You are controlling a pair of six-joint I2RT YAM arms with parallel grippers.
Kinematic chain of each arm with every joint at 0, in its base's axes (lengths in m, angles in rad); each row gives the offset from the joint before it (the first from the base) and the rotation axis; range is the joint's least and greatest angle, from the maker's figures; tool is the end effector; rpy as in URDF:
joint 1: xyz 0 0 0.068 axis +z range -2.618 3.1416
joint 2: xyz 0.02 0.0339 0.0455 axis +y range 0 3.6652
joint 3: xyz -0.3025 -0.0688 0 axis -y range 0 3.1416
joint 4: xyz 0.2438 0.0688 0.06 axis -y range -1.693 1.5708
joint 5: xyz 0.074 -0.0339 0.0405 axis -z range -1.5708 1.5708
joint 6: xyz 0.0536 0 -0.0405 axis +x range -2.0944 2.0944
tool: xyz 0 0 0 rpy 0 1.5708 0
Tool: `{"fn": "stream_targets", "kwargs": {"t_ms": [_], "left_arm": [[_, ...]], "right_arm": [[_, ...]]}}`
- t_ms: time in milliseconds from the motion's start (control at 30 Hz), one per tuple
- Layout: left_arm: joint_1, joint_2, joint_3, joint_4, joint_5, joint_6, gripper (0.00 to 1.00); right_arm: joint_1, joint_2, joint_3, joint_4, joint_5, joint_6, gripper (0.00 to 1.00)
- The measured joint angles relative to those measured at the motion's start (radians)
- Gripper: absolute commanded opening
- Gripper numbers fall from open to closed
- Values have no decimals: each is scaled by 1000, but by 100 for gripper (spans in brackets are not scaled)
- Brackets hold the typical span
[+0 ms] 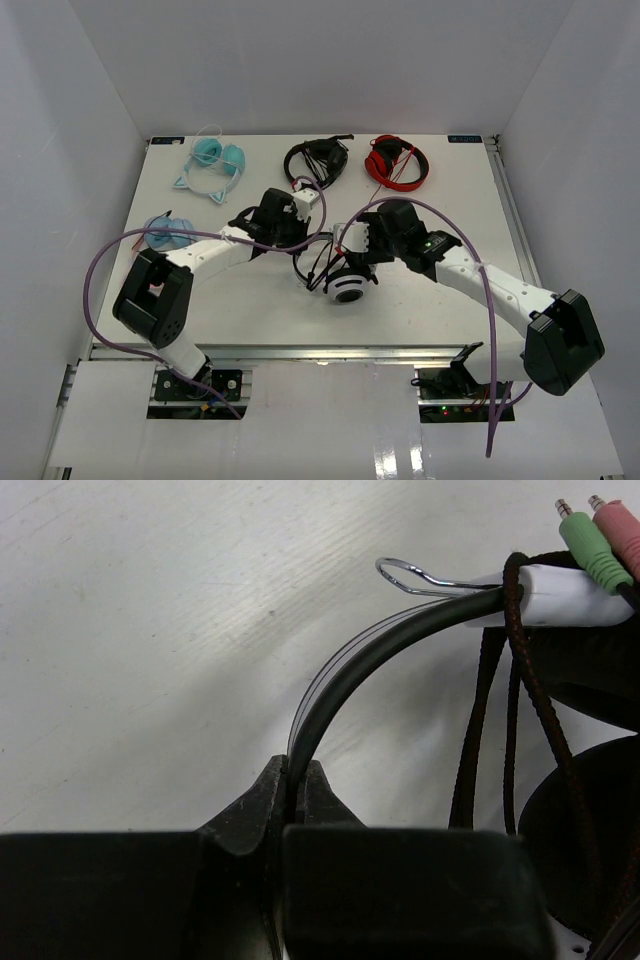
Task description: Wrap the headphones
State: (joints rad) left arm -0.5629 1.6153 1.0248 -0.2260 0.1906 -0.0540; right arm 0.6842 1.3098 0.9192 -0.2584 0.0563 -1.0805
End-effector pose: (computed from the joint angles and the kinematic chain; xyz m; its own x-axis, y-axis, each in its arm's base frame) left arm 0.2957 -0.1986 0.2375 -0.6496 0.3472 -0.6763 0.5995 0.7810 -0.1748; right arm 0.2280 0.1821 0.2913 0.3055 -0.8874 -0.3451 -0.6940 0.0407 -0.7188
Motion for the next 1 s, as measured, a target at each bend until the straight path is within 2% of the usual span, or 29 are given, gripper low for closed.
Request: {"fn": "stream_targets", "kwargs": {"t_ms": [233,300,367,500,600,633,667,733,833,1000], "left_arm": [[42,63,22,-16,-49,-34,0],[49,75,35,-21,-72,-53,0],[53,89,54,-28,-104,-77,0],[53,136,106,-45,-210,-143,0],[53,177,135,-52,-265,-185,21],[53,186,137,-52,-279,-199,35],[53,192,137,-55,-289,-213,54],[53,195,137,-60,-301,-233,81],[54,186,136,-59,-308,-260,97],[55,85,101,-51,-308,-271,98]], "right_arm": [[-83,-42,-43,21,-10,2,96],[-111,-59,-55,26,-11,7,97],[-137,-76,-65,29,-13,16,92],[-190,-122,-99,42,-33,66,90],[-234,-168,-133,45,-83,145,90],[-255,-186,-144,45,-106,181,90],[-278,-206,-155,45,-128,213,90],[-321,-251,-173,46,-168,278,90],[-375,-317,-192,47,-205,380,90],[-451,-398,-197,44,-241,531,90]]}}
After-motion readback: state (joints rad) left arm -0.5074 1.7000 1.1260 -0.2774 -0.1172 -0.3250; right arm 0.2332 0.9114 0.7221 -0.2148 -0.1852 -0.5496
